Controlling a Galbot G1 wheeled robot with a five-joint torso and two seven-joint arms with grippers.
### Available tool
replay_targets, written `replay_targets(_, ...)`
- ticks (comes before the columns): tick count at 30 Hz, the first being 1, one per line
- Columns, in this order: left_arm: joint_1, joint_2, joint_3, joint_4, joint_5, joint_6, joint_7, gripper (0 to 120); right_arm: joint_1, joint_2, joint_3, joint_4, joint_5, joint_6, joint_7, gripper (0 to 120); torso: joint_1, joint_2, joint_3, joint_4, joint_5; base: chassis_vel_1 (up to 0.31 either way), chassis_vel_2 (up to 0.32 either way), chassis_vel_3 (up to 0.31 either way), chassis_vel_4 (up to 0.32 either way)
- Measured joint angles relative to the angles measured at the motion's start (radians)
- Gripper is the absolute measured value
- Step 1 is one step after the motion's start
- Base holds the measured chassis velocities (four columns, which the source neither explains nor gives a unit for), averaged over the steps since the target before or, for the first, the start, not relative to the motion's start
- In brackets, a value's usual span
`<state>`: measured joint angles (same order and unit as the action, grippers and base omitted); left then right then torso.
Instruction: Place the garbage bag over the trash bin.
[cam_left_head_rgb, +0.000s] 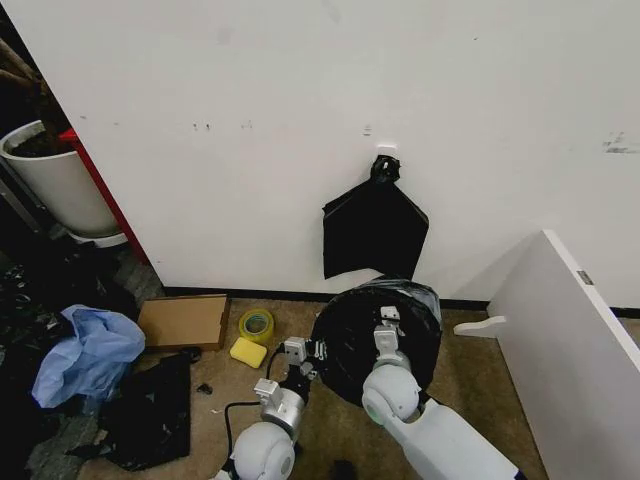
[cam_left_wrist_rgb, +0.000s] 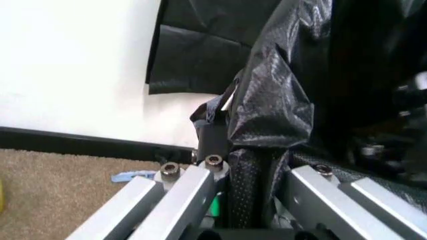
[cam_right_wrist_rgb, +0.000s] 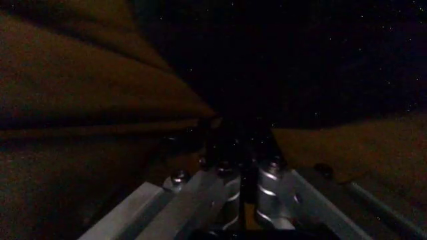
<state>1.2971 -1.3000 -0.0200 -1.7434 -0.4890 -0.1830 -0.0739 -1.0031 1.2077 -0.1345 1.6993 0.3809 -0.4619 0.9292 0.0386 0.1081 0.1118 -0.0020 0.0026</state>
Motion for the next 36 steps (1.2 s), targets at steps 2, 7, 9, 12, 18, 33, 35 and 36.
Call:
replay_targets(2,-0.005,0.003,-0.007,0.003,-0.001,0.000,0.000,0,-0.021,-0.011,0.000,0.062,0.006,-0.003,0.000,0,0.000,0.000,0.000,0.0000,-0.0002,0.000,0.000,0.000,0.000)
replay_targets(7,-0.014,0.005,-0.015,0.014,-0.003,0.001,0.000,0,-0.056,-0.035,-0.024,0.163,0.028,-0.012,-0.003,0,0.000,0.000,0.000,0.0001,-0.0002,0.000,0.000,0.000,0.000)
replay_targets(9,-0.021,0.006,-0.016,0.022,-0.002,0.001,0.000,0,-0.075,-0.049,-0.046,0.231,0.101,-0.046,-0.007,0,0.000,0.000,0.000,0.0000,-0.0001,0.000,0.000,0.000,0.000)
replay_targets(12,-0.025,0.007,-0.016,0.030,0.003,0.001,0.000,0,-0.078,-0.055,-0.058,0.278,0.186,-0.098,-0.003,0,0.000,0.000,0.000,0.0000,-0.0001,0.000,0.000,0.000,0.000)
replay_targets(18,-0.028,0.012,-0.025,0.030,0.008,0.000,0.001,0,-0.035,-0.071,-0.056,0.384,0.569,-0.268,0.060,0,0.000,0.000,0.000,0.0001,-0.0002,0.000,0.000,0.000,0.000)
replay_targets(33,-0.003,0.026,-0.025,-0.019,0.014,-0.022,0.021,0,0.057,-0.058,-0.118,0.228,0.550,-0.276,0.009,0,0.000,0.000,0.000,0.0001,0.0000,0.000,0.000,0.000,0.000)
replay_targets(35,-0.002,0.026,-0.022,-0.022,0.014,-0.022,0.021,0,0.061,-0.055,-0.116,0.208,0.516,-0.276,-0.001,0,0.000,0.000,0.000,0.0001,0.0000,0.000,0.000,0.000,0.000)
replay_targets(36,-0.001,0.027,-0.019,-0.025,0.014,-0.022,0.022,0,0.063,-0.053,-0.113,0.186,0.481,-0.275,-0.009,0,0.000,0.000,0.000,0.0002,0.0000,0.000,0.000,0.000,0.000)
